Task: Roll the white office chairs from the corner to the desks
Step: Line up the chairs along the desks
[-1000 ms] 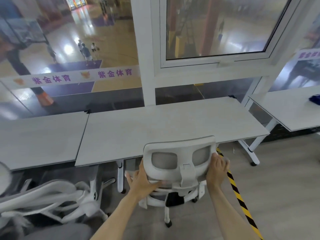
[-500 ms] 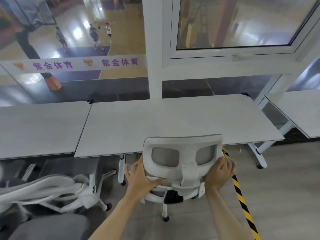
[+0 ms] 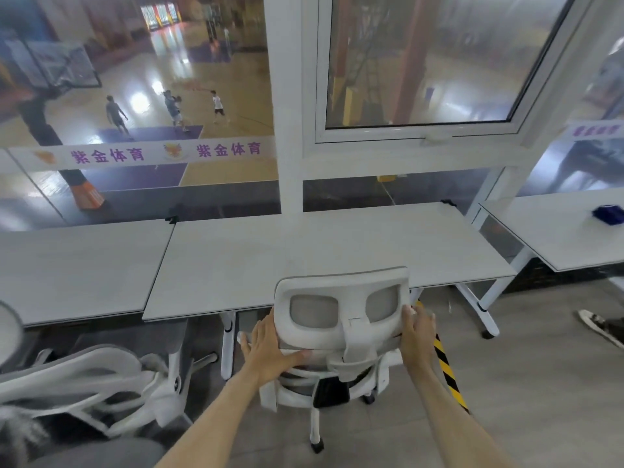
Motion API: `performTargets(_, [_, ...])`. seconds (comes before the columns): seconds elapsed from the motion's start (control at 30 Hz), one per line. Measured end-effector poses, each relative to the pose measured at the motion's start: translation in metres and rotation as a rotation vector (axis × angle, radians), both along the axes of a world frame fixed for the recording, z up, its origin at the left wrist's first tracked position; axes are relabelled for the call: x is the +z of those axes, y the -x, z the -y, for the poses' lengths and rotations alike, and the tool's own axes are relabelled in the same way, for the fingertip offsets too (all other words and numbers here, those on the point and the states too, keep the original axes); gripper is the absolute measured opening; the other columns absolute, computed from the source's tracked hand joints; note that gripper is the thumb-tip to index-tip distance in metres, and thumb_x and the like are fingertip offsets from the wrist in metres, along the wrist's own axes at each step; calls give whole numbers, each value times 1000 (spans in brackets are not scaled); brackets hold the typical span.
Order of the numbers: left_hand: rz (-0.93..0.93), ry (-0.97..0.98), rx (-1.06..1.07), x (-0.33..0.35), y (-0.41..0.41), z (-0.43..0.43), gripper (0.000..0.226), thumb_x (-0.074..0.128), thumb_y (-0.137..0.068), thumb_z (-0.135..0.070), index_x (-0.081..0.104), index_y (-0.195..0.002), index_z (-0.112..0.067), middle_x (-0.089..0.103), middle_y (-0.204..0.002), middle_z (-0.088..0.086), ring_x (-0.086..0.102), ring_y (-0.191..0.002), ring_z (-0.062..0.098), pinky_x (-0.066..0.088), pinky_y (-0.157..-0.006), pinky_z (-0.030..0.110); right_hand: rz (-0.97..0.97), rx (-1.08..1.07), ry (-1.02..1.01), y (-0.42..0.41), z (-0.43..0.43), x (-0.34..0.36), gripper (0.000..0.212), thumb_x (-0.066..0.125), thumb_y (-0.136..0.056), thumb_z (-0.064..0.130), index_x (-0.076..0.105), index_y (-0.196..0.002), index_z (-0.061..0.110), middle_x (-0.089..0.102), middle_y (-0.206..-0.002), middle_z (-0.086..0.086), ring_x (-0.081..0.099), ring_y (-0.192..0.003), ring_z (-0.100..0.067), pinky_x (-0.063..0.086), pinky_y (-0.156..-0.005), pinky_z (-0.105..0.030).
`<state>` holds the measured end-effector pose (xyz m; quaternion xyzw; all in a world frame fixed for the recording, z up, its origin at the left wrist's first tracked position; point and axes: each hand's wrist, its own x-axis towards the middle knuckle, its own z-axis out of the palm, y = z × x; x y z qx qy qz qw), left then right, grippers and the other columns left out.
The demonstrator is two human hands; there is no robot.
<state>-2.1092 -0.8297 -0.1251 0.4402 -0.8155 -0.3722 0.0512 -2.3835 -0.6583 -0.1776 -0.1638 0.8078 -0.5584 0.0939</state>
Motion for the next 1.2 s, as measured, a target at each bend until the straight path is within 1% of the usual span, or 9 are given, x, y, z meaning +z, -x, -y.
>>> performTargets(0.13, [-27, -65, -24, 10, -24, -2, 122, 63, -61, -76, 8, -160, -29, 23, -162, 2, 15, -151, 25, 19, -123, 49, -55, 29, 24, -23, -43, 16, 38, 51, -98, 54, 48, -90, 17, 52, -85, 0, 48, -77, -17, 43, -70, -33])
performTargets(0.27, [-93, -66, -21, 28, -54, -27, 92, 69, -89, -48, 15, -160, -25, 19, -164, 4, 14, -153, 25, 23, -120, 45, -77, 109, 9, -73, -83, 39, 34, 54, -99, 37, 48, -69, 24, 43, -59, 15, 37, -57, -3, 28, -56, -26])
performTargets(0.37, [-148, -89, -54, 37, -82, -52, 75, 63, -90, -50, 31, -154, -26, 34, -153, -1, 28, -147, 24, 33, -116, 43, -33, 100, -134, -114, -110, 40, 21, 53, -95, 42, 57, -89, 22, 53, -89, 8, 49, -82, -16, 37, -66, -28])
performTargets(0.47, [-167, -123, -96, 28, -113, -72, 70, 59, -81, -61, 48, -141, -27, 50, -140, -3, 46, -134, 21, 44, -108, 44, 14, 88, -275, -157, -142, 40, 36, 53, -101, 39, 60, -127, 15, 55, -125, 0, 54, -118, -21, 43, -93, -34])
performTargets(0.67, [-257, -55, -239, 21, -172, -143, 38, 59, -99, -37, 53, -135, -25, 49, -133, -12, 46, -117, 5, 39, -96, 25, -8, 75, -281, -235, -213, 63, 15, 58, -98, 34, 66, -111, 30, 59, -121, 2, 58, -113, -14, 46, -97, -34])
performTargets(0.77, [-286, -59, -284, 16, -193, -184, 34, 59, -98, -37, 56, -131, -26, 51, -126, -14, 50, -119, 8, 41, -99, 26, -68, 63, -343, -266, -258, 80, 10, 57, -97, 36, 62, -100, 43, 60, -117, 6, 57, -108, -6, 47, -93, -30])
performTargets(0.87, [-321, -73, -324, 16, -212, -232, 33, 61, -97, -36, 59, -127, -25, 55, -121, -12, 54, -117, 7, 43, -98, 25, -58, 19, -369, -292, -302, 104, 12, 56, -98, 29, 65, -106, 32, 60, -116, 6, 60, -100, -6, 44, -77, -21])
performTargets(1.03, [-350, -114, -397, 29, -227, -304, 27, 58, -99, -34, 61, -123, -24, 57, -121, -9, 56, -109, 5, 45, -92, 25, -119, -5, -432, -312, -367, 143, 22, 55, -98, 27, 67, -117, 24, 61, -120, 5, 56, -114, -14, 43, -95, -31])
performTargets(1.2, [-358, -84, -431, 41, -228, -378, 25, 58, -100, -30, 63, -123, -21, 59, -120, -10, 54, -113, 6, 44, -99, 25, -165, 26, -486, -314, -435, 172, 13, 59, -97, 33, 68, -106, 29, 65, -115, 5, 60, -109, -15, 43, -88, -30])
